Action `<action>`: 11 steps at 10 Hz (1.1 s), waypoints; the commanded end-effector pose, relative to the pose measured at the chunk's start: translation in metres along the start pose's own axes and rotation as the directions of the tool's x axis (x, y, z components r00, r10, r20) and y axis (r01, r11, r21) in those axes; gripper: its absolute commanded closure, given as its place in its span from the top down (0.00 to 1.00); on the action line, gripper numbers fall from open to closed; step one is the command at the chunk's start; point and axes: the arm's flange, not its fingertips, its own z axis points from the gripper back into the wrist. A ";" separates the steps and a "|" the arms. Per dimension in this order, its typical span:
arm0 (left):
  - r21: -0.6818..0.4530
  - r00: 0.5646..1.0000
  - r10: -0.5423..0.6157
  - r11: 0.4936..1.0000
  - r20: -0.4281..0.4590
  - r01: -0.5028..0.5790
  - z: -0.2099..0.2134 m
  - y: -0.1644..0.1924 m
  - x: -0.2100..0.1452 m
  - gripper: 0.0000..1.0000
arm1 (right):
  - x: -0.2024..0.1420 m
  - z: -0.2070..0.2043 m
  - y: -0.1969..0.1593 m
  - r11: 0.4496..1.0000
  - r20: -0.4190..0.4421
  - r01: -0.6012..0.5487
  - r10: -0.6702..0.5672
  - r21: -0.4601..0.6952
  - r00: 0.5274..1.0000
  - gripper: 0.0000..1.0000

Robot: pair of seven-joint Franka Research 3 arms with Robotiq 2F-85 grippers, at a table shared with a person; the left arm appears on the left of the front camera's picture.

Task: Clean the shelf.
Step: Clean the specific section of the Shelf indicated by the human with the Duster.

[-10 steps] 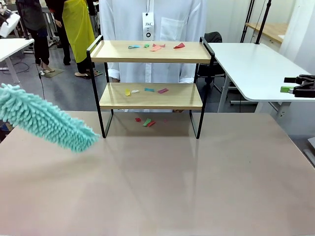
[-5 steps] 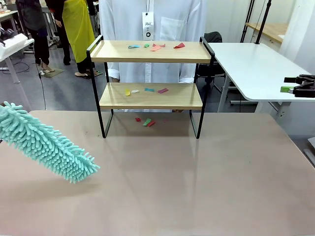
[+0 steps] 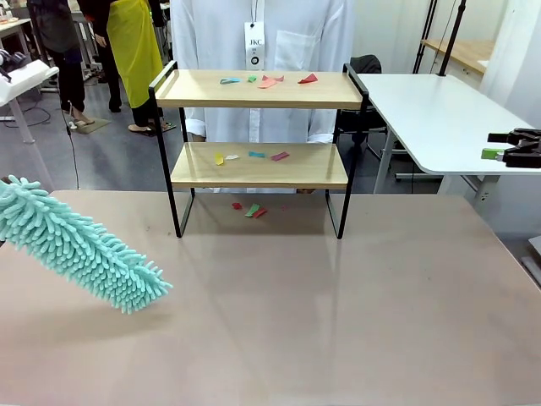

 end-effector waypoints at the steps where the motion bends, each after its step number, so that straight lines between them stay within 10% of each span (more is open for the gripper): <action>1: -0.007 1.000 0.004 1.000 0.001 -0.004 0.004 -0.001 -0.002 0.13 | 0.003 -0.001 0.001 1.000 -0.011 0.011 -0.011 0.001 1.000 1.00; 11: -0.007 1.000 0.004 1.000 0.001 -0.004 0.004 -0.001 -0.002 0.13 | 0.003 -0.001 0.001 1.000 -0.011 0.011 -0.011 0.001 1.000 1.00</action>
